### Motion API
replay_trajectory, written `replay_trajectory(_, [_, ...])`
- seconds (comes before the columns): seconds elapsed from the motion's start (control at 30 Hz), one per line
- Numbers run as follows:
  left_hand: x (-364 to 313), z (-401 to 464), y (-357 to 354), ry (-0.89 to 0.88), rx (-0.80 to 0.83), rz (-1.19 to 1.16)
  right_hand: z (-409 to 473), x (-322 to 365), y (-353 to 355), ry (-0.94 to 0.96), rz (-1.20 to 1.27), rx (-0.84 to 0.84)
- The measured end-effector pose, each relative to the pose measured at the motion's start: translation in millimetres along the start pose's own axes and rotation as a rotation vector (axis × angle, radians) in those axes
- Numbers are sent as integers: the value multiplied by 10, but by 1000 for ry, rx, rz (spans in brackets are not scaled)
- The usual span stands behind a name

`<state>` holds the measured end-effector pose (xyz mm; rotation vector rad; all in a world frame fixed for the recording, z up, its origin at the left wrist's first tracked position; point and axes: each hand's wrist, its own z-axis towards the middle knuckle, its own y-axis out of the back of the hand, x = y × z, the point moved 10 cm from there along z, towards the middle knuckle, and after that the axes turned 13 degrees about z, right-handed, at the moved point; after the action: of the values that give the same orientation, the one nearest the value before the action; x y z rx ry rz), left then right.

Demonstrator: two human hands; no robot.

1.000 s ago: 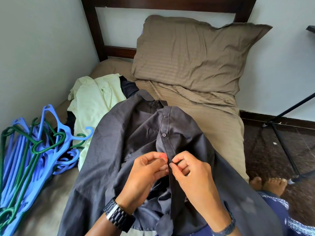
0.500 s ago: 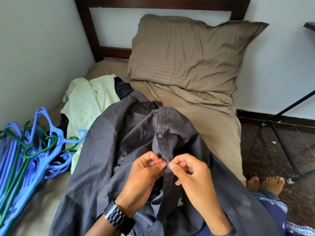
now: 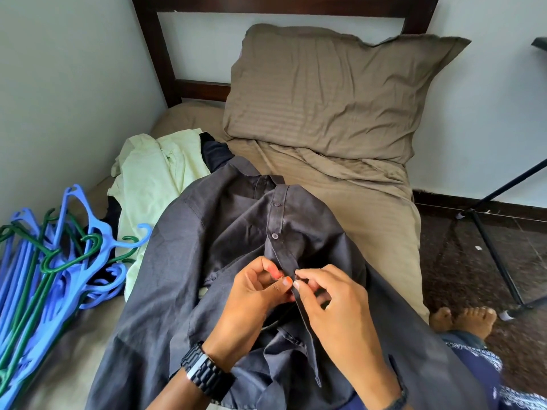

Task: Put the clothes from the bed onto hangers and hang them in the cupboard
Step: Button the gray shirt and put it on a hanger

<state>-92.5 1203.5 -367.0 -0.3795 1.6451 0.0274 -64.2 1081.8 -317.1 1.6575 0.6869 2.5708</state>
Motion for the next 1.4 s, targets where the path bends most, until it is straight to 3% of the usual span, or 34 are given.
replay_trajectory(0.17, [-14, 33, 6, 14, 87, 11, 51, -203, -58, -155, 260, 19])
replay_trajectory(0.3, [234, 128, 263, 187, -86, 242, 35, -345, -345, -167, 75, 301])
replay_trajectory(0.37, [258, 195, 404, 185, -222, 329, 59, -427, -448, -192, 23, 412])
replay_trajectory(0.5, [-254, 416, 593, -124, -509, 1020, 483, -321, -154, 11, -94, 96])
replay_trajectory(0.57, [-450, 581, 638, -202, -576, 1138, 706, -252, -72, 124, -226, -14])
replay_trajectory(0.63, [-423, 844, 608, -192, -437, 1157, 926, -354, -178, 92, -300, 58])
replay_trajectory(0.7, [-186, 1044, 472, -124, -163, 1228, 1021, -572, -421, -25, -343, 248])
replay_trajectory(0.87, [171, 823, 314, 69, 322, 1562, 898, -826, -628, -95, -236, 468])
replay_trajectory(0.97, [555, 256, 329, 450, 773, 1604, 459, -923, -894, -202, -311, 938])
replay_trajectory(1.07, [696, -43, 372, 634, 845, 1483, 12, -1045, -954, -384, -375, 1295])
replay_trajectory(1.13, [608, 113, 384, 522, 648, 1473, 32, -1072, -972, -438, -282, 1267])
replay_trajectory(1.17, [458, 271, 399, 383, 472, 1499, 155, -1032, -997, -427, -173, 1163])
replay_trajectory(1.23, [113, 522, 433, 63, 130, 1638, 563, -1003, -926, -349, -31, 817])
replay_trajectory(1.27, [32, 578, 414, -54, 62, 1773, 743, -1002, -844, -283, -46, 659])
replay_trajectory(1.33, [151, 693, 378, -137, 125, 2029, 907, -1027, -811, -202, -195, 544])
replay_trajectory(1.4, [412, 794, 467, -29, 260, 2158, 834, -1207, -947, -269, -375, 655])
